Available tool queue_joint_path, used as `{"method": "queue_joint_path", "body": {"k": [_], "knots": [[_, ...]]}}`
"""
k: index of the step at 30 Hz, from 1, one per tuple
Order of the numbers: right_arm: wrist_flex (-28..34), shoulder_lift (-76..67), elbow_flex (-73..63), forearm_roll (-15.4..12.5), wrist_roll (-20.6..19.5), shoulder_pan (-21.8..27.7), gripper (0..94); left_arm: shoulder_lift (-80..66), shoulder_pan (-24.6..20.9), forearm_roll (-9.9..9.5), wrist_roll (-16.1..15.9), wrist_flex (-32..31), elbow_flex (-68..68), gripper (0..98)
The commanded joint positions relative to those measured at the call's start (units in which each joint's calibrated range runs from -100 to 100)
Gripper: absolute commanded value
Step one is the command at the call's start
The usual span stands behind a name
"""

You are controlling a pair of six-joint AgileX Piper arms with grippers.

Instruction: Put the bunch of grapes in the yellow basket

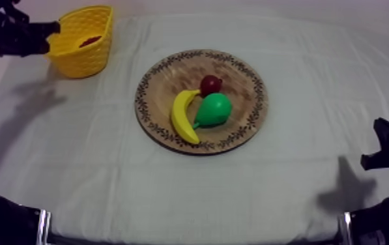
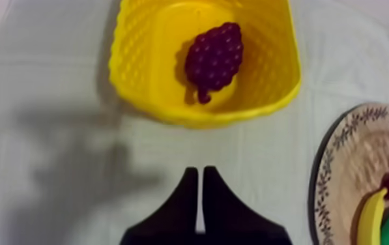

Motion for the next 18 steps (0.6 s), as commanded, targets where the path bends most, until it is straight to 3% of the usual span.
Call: {"method": "queue_joint_path", "body": {"k": [1,14,18], "knots": [[0.00,0.02,-0.01,-0.01,0.01,0.00,0.3,-5.59,-0.19,-0.02,-0.51,-3.22,9.90,0.1],[0.00,0.02,-0.01,-0.01,0.00,0.00,0.3,-32.85,0.55,-0.02,-3.20,-15.20,39.29,0.5],[0.00,0.02,-0.01,-0.01,-0.01,0.00,0.3,-42.59,0.68,1.24,-5.71,-15.95,46.85,0.2]]}}
